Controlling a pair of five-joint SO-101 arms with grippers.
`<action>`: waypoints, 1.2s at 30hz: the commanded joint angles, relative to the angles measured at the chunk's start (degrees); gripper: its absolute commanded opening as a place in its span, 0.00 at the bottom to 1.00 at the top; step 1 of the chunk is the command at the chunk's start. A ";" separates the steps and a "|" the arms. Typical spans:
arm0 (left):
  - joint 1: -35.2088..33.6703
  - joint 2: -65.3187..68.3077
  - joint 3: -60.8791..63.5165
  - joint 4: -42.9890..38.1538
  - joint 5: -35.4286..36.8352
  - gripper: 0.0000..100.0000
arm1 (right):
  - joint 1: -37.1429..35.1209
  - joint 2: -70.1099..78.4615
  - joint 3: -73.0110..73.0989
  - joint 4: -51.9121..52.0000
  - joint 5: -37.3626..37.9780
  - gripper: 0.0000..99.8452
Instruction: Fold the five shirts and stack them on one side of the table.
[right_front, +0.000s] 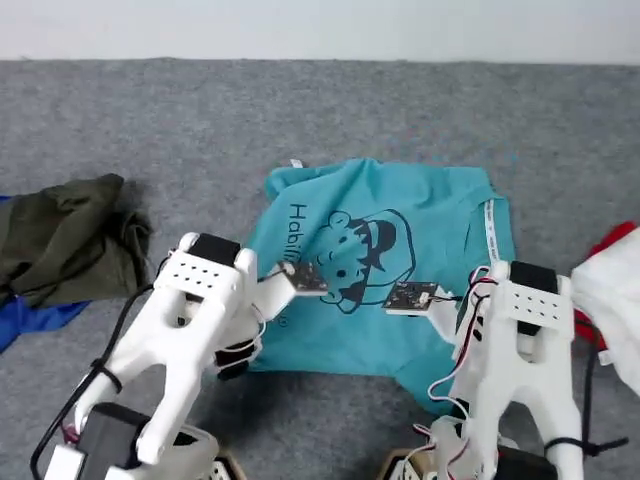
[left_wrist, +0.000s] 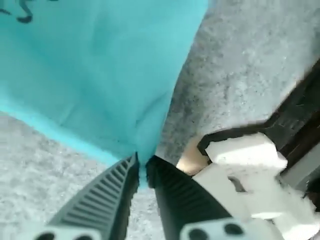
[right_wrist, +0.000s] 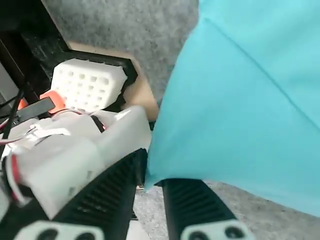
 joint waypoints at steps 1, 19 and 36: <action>-2.99 -1.76 -10.33 1.93 10.81 0.18 | 0.84 -1.19 -1.85 2.59 -2.20 0.18; -10.81 25.49 -47.34 -21.27 37.54 0.22 | 0.31 -5.23 -17.14 -14.64 -15.12 0.34; -8.97 86.95 -126.20 -2.46 45.89 0.22 | 0.66 -0.48 -17.14 -14.99 -15.12 0.32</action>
